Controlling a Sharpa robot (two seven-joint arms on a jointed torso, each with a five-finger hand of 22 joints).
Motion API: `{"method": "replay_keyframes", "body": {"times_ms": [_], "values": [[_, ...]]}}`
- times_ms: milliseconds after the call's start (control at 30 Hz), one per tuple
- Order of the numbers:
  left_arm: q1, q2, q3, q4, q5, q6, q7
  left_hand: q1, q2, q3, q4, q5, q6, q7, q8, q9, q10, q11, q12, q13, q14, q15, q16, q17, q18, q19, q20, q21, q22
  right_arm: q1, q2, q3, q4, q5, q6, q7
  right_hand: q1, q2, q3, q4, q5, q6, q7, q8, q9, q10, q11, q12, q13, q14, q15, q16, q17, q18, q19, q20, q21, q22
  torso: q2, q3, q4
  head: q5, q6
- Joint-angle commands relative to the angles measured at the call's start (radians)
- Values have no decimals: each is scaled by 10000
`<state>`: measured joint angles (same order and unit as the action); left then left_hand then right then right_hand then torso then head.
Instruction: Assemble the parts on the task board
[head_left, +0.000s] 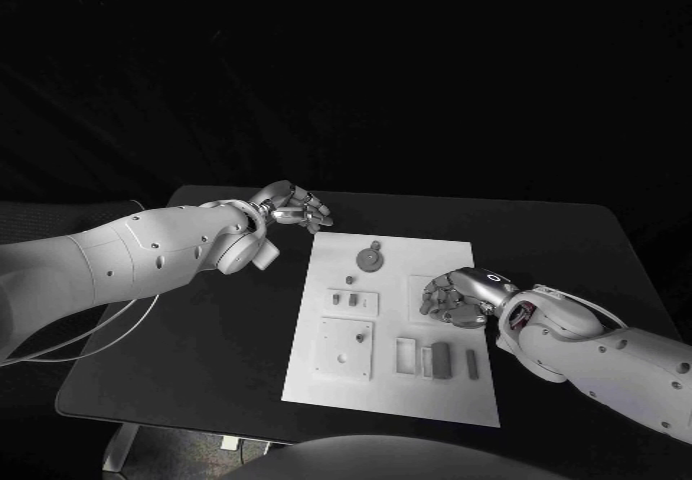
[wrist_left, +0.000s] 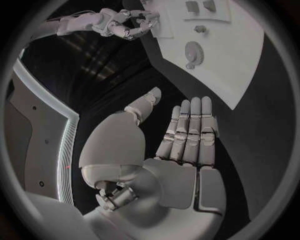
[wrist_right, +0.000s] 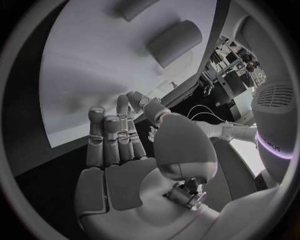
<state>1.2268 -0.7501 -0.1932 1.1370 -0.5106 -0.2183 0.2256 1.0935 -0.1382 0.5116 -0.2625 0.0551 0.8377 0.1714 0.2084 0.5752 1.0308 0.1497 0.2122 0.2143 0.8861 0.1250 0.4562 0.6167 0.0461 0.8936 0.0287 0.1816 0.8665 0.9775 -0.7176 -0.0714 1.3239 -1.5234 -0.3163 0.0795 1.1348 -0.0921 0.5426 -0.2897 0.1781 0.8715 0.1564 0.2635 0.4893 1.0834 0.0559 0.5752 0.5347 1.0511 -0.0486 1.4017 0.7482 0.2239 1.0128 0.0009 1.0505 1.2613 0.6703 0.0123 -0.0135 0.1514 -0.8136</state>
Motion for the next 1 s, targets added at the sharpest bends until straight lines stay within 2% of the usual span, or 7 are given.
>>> {"method": "replay_keyframes", "body": {"times_ms": [33,233,567,1000], "values": [[11,11,10,18,62,35,77,49,23,-33,16,-57,11,32,51,-9,89,1,-43,-12,5,34,-58,18,206,-13,0,-62,4,-8,11,-6,31,-96,202,97,-18,-20,72,10,45,59,96,102,35,39,27,-537,-245,80,5,61,-27,379,42,-26,62,10,2,9,-4,4,-30],[11,9,10,15,62,31,64,56,27,-31,16,-57,14,38,54,-12,91,1,-48,-15,16,30,-56,27,209,-3,-3,-59,8,-8,24,-9,60,17,173,106,-43,-42,72,12,44,73,128,141,62,255,87,-1531,-635,136,62,94,-71,379,86,-57,83,5,0,12,-4,-2,-45],[11,22,10,15,62,88,55,58,26,-32,17,-57,10,36,54,-15,93,2,-52,-18,27,27,-55,35,211,5,-4,-57,12,-8,132,-14,30,62,119,65,-80,-183,36,22,43,-182,233,13,-6,341,180,-2087,-789,82,146,93,-99,379,74,-43,38,-33,-1,5,0,-10,-59],[12,13,11,3,62,125,40,57,28,-35,22,-57,4,34,55,-21,106,-1,-53,-19,39,23,-55,47,213,15,-6,-56,17,-8,256,-29,-6,44,-123,-79,-94,-113,42,41,44,-81,198,76,4,570,143,-2197,-743,68,122,100,-118,379,65,-22,23,-46,1,5,-4,13,-88]]}}
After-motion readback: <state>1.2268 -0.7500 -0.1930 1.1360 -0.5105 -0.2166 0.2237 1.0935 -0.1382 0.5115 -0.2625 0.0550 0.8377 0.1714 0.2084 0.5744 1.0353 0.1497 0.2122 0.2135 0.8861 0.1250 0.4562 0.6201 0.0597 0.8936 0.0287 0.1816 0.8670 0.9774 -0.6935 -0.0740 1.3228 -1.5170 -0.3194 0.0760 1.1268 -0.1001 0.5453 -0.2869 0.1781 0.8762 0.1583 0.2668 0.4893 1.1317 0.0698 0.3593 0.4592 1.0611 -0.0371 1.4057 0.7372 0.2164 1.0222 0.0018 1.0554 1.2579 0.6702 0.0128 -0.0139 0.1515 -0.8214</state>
